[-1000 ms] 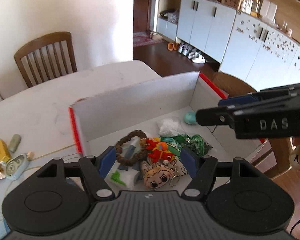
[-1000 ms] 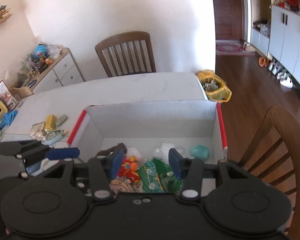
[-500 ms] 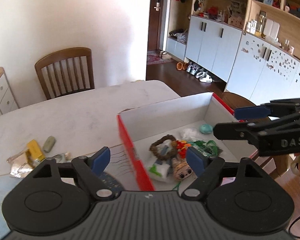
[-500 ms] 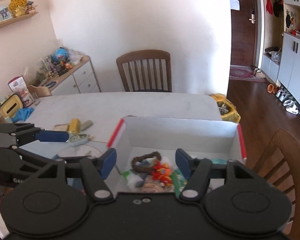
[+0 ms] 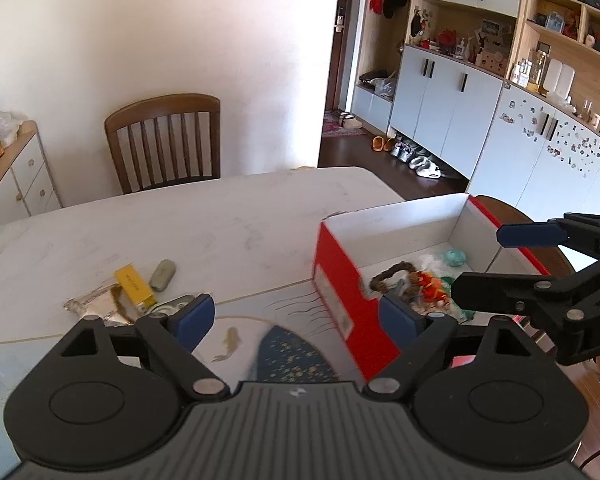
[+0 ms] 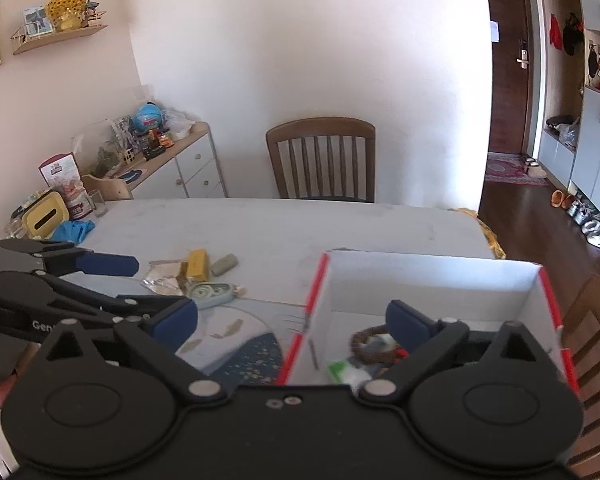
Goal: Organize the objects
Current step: 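Move both tools back out of the box over the table, then reach left tool toward the silver foil bag while right tool reaches toward the tape dispenser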
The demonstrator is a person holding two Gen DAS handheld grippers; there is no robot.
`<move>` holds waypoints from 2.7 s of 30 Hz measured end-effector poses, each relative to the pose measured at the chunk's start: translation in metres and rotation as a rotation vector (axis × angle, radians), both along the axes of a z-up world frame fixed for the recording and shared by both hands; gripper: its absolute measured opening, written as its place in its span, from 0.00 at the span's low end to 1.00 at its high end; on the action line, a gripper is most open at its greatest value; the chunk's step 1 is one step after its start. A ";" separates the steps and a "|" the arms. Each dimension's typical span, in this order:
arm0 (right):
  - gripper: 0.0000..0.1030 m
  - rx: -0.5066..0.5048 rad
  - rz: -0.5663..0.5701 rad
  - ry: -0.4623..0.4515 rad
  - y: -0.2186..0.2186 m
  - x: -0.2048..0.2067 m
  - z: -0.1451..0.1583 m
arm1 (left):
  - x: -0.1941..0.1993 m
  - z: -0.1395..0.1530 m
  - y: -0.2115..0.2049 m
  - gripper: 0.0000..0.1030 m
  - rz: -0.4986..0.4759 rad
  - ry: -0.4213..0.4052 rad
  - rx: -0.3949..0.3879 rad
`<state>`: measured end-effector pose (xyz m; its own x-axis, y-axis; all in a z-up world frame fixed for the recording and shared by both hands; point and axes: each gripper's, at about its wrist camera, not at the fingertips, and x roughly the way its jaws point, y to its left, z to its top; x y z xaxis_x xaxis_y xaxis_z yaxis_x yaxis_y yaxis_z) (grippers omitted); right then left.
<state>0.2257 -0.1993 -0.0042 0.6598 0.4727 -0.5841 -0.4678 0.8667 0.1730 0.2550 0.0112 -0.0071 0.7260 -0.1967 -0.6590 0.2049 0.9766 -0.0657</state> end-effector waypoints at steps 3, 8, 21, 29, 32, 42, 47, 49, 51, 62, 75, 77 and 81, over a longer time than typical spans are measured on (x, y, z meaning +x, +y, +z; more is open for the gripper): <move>0.99 -0.002 -0.002 0.000 0.017 -0.001 -0.001 | -0.003 -0.002 0.017 0.98 0.014 -0.004 -0.005; 0.99 -0.014 0.003 0.012 0.043 -0.002 -0.004 | -0.004 -0.006 0.049 0.99 0.032 -0.009 -0.019; 0.99 -0.039 0.006 0.048 0.112 0.011 -0.022 | 0.006 -0.028 0.125 1.00 0.091 -0.005 -0.005; 0.99 -0.062 -0.017 0.093 0.143 0.028 -0.044 | 0.021 -0.055 0.165 1.00 0.081 0.016 -0.016; 0.99 -0.072 -0.033 0.109 0.153 0.038 -0.053 | 0.029 -0.068 0.177 1.00 0.082 0.022 -0.011; 0.99 -0.078 -0.097 0.204 0.182 0.081 -0.092 | 0.062 -0.108 0.197 1.00 0.074 0.031 0.034; 0.98 -0.102 -0.129 0.266 0.198 0.104 -0.118 | 0.088 -0.129 0.202 1.00 0.110 0.054 0.043; 0.98 -0.117 -0.140 0.282 0.207 0.113 -0.127 | 0.097 -0.136 0.203 1.00 0.130 0.064 0.045; 0.98 -0.119 -0.152 0.299 0.212 0.120 -0.134 | 0.104 -0.142 0.204 1.00 0.143 0.072 0.035; 0.97 -0.066 -0.216 0.412 0.233 0.157 -0.163 | 0.127 -0.167 0.203 1.00 0.174 0.083 0.051; 0.97 -0.184 -0.202 0.381 0.260 0.161 -0.174 | 0.131 -0.176 0.227 1.00 0.170 0.095 -0.001; 0.97 -0.202 -0.202 0.376 0.261 0.161 -0.175 | 0.129 -0.176 0.232 1.00 0.169 0.092 -0.003; 0.98 -0.233 -0.196 0.362 0.264 0.163 -0.176 | 0.127 -0.177 0.241 1.00 0.157 0.108 -0.018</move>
